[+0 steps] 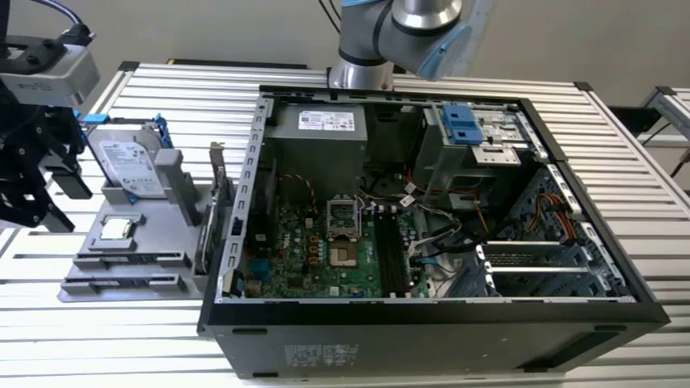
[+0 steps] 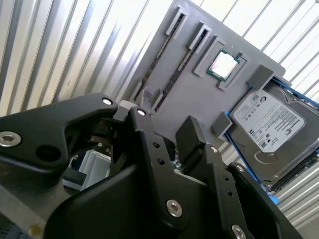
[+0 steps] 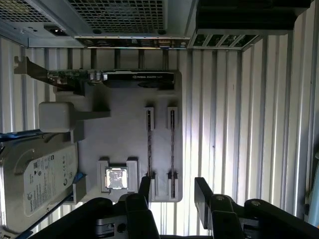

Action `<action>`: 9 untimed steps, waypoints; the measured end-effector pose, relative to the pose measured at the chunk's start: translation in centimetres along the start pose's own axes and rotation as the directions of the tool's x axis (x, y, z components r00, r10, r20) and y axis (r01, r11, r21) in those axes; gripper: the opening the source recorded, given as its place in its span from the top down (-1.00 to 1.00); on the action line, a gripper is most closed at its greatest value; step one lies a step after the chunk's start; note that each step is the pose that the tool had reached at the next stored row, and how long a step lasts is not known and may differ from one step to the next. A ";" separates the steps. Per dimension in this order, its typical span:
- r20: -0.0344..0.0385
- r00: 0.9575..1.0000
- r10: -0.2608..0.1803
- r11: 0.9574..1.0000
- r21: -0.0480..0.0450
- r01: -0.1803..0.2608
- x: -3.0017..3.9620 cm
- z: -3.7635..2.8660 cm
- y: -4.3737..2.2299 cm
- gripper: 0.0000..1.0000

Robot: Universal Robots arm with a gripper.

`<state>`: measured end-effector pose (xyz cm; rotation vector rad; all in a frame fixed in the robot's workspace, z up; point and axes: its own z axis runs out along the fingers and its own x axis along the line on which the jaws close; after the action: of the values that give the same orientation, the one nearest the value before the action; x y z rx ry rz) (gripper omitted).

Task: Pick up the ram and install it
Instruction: 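Pick up the ram and move it above insertion slot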

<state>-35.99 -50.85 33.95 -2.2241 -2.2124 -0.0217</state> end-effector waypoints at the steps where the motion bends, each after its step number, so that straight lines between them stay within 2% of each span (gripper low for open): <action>1: 0.000 1.000 0.000 1.000 0.000 0.000 0.00 0.09 0.00 -1.00; 9: 0.001 1.000 0.000 1.000 0.000 0.000 0.07 0.77 0.00 -1.00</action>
<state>-35.99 -50.76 33.18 -2.2249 -2.2131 -0.0203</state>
